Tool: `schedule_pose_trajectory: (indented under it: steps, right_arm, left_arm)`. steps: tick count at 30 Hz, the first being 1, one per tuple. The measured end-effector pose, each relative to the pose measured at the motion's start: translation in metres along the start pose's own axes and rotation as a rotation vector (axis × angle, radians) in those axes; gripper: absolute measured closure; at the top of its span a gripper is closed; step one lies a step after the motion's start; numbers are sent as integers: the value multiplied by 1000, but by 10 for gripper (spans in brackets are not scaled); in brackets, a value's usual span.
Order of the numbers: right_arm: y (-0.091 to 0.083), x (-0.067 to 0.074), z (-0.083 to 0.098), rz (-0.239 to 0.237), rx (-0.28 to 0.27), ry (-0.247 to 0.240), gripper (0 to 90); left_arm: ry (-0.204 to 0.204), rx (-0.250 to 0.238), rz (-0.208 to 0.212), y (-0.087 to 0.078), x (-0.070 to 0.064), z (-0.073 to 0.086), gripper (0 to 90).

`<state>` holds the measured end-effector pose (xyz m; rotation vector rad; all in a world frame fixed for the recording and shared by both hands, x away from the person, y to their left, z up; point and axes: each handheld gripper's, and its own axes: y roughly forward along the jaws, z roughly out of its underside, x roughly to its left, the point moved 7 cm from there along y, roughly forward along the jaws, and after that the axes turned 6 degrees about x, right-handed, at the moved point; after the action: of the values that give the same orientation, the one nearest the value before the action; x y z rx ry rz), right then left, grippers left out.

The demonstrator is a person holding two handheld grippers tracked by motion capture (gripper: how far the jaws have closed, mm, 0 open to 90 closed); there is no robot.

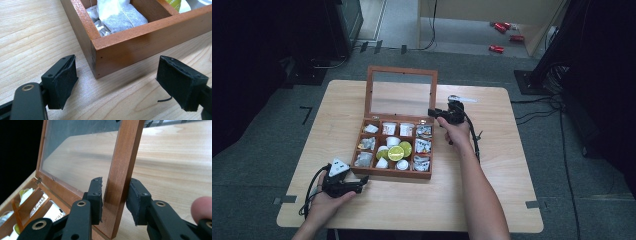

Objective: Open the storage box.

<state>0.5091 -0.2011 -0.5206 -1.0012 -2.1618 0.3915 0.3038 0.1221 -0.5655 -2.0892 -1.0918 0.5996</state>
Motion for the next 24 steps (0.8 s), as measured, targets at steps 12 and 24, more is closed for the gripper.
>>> schedule_pose_trajectory:
  steps: [12,24]
  right_arm:
    - [5,-9,2,-28,48,158,679]
    - [10,-13,8,-36,48,247,653]
  left_arm:
    - [7,0,-4,1,-1,0,174]
    - [14,4,1,1,-2,0,174]
